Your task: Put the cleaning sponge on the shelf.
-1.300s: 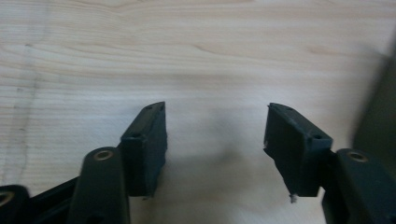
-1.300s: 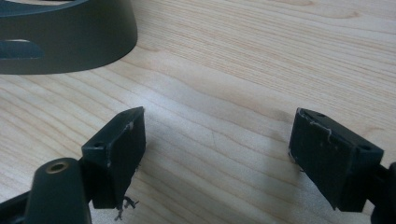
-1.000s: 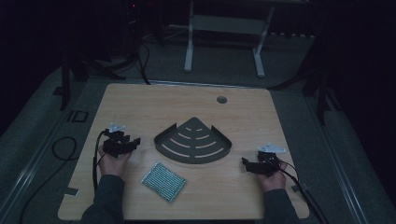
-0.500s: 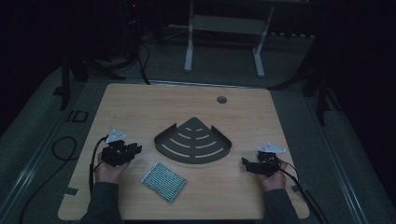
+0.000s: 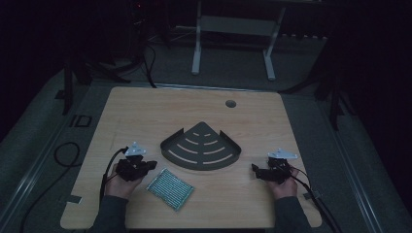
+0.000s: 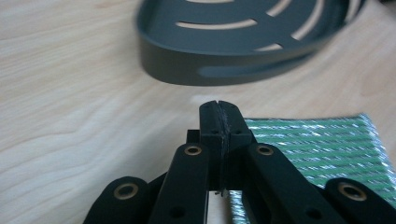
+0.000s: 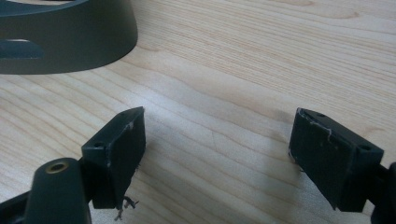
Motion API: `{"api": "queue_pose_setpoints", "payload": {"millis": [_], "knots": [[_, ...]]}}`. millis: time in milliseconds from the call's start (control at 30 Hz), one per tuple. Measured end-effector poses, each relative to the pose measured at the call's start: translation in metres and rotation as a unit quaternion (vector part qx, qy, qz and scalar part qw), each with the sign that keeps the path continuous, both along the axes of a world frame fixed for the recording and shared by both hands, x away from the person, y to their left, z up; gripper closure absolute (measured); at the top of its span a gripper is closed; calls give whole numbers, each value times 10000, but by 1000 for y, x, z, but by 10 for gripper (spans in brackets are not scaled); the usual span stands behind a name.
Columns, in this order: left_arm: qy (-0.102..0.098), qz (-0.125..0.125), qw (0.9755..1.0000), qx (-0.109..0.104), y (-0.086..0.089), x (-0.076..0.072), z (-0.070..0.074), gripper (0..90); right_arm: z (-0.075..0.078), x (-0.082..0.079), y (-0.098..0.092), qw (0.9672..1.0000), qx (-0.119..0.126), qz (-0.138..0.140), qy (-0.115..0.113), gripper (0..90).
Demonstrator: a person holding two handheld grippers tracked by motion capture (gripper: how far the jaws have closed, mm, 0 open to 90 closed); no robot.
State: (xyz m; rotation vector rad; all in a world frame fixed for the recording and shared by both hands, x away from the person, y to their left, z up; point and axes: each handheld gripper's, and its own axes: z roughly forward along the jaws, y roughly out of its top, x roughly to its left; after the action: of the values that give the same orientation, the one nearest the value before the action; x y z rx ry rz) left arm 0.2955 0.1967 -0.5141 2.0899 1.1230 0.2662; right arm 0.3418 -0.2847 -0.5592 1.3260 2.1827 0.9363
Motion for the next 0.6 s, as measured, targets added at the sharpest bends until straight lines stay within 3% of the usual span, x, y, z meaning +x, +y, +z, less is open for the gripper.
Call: {"api": "queue_pose_setpoints", "payload": {"millis": [600], "knots": [[248,-629,9975,218,-37,-18,-9,900,0,0,0,10000,3,-2,4,183]]}}
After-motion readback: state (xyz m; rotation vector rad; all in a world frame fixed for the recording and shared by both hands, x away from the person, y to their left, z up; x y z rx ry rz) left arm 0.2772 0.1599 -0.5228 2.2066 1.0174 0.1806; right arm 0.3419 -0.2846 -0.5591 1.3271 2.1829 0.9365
